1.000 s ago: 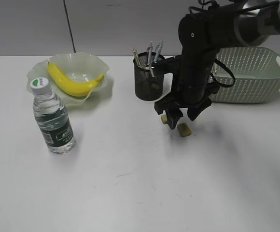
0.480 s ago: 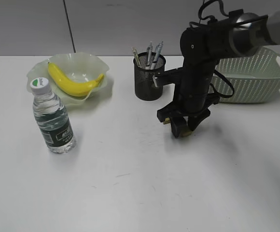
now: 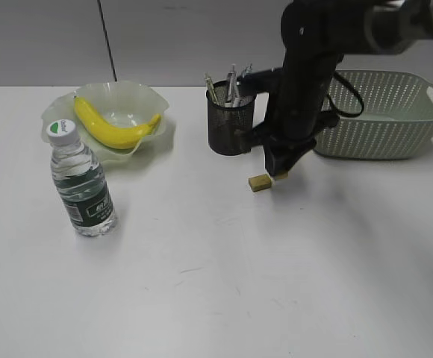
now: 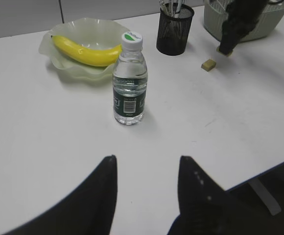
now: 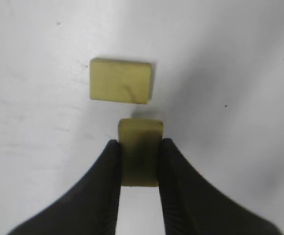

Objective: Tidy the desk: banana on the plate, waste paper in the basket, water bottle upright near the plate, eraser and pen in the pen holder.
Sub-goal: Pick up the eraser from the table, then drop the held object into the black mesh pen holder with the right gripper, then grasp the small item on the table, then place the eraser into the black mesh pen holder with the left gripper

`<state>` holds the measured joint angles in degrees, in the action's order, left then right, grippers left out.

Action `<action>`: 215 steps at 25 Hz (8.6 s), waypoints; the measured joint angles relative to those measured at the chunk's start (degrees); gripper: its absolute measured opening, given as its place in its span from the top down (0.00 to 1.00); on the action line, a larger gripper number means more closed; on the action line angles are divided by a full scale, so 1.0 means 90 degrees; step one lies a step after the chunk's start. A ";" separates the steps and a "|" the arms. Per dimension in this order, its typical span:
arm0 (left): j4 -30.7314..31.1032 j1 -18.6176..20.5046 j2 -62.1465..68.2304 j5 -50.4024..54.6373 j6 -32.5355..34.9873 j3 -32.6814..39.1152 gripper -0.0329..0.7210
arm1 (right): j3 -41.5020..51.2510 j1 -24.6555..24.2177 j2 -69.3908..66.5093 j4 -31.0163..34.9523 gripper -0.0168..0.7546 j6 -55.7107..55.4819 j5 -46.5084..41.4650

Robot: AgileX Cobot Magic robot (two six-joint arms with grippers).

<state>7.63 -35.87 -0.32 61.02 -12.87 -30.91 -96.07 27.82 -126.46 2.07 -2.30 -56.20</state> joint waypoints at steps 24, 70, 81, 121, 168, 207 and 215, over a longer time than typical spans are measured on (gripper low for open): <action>0.0000 0.0000 0.0000 0.0000 0.0000 0.0000 0.55 | -0.0725 0.0000 -0.0030 0.0766 0.73 0.0702 0.3221; -0.0228 0.0000 0.1586 -0.0377 0.0453 -0.0489 0.55 | 0.5332 0.0000 0.9804 -0.0230 0.41 0.0815 -0.1370; -0.0475 0.0000 0.4180 -0.1341 0.0549 -0.1920 0.55 | 0.7148 0.0000 1.3791 -0.0230 0.41 0.0760 -0.1260; -0.0915 -0.0827 1.4333 -0.0909 0.0554 -0.8809 0.34 | 0.7434 0.0000 1.4095 -0.0230 0.41 0.0691 -0.0393; -0.0539 -0.0851 1.6609 0.0217 0.0562 -1.1341 0.71 | 0.7434 0.0000 1.4095 -0.0230 0.41 0.0691 -0.0382; 0.0110 -0.0088 1.5506 -0.1171 0.0569 -1.1279 0.68 | 0.7434 0.0000 1.4095 -0.0230 0.41 0.0691 -0.0376; 0.0104 -0.0094 1.5500 -0.1391 0.0569 -1.1279 0.37 | 0.7434 0.0000 1.4095 -0.0230 0.41 0.0691 -0.0376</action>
<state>8.57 -36.72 139.18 48.50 -7.75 -132.42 -29.16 27.82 0.40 0.00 3.92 -59.59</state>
